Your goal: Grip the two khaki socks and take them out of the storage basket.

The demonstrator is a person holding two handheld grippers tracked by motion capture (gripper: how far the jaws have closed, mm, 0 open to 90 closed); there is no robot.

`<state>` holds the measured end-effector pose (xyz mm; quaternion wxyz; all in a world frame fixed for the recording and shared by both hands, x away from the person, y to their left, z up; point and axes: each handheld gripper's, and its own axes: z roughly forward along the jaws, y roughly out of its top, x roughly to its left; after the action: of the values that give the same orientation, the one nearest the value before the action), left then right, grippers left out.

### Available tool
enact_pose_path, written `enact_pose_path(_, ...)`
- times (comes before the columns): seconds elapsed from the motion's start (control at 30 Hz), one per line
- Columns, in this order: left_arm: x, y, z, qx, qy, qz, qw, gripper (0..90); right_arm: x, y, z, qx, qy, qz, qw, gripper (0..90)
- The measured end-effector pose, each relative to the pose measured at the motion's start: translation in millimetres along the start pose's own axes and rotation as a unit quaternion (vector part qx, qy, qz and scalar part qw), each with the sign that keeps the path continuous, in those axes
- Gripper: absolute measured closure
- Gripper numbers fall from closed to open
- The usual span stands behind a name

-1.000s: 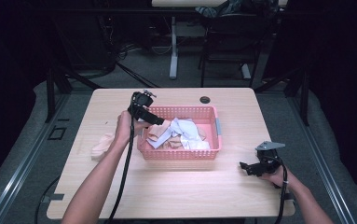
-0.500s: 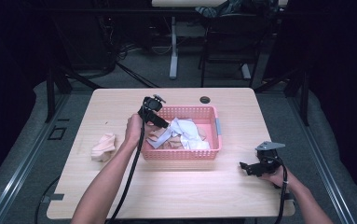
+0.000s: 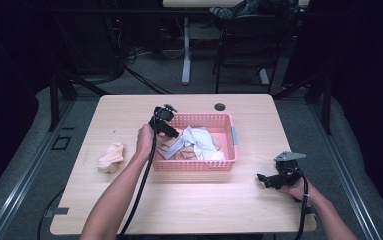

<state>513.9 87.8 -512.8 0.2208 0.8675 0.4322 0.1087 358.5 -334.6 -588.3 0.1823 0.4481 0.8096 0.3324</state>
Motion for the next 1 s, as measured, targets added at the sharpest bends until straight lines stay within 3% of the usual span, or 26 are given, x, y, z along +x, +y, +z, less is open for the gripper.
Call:
enact_pose_path(0.03,0.4,1.5,3.9,0.014,-0.001,0.0,0.9999,48.8,0.0,0.0,0.0,0.0,0.0,0.0,1.0,0.0)
enact_pose_path(0.2,-3.7,5.5,9.9,0.031,0.008,0.002,0.9995,53.0,-0.1,0.1,0.0,0.0,0.0,0.0,1.0,0.0)
enact_pose_path(0.4,-5.7,10.7,18.0,0.063,0.019,-0.008,0.9978,61.0,0.4,-0.1,-0.2,0.0,-0.001,0.001,1.0,0.0)
enact_pose_path(0.6,-7.0,13.6,27.0,0.08,0.023,-0.018,0.9964,75.9,0.2,-0.1,-0.1,0.0,-0.001,0.001,1.0,0.0)
enact_pose_path(0.7,-7.8,14.2,27.8,0.08,0.023,-0.014,0.9964,83.7,0.2,-0.1,0.0,0.0,-0.001,0.001,1.0,0.0)
enact_pose_path(0.8,-6.7,13.8,23.8,0.076,0.016,-0.012,0.9969,85.8,0.0,0.0,0.0,0.0,0.0,0.0,1.0,0.0)
enact_pose_path(1.0,-3.4,10.2,-0.4,0.034,-0.002,-0.012,0.9994,86.3,0.0,0.0,0.0,0.0,0.0,0.0,1.0,0.0)
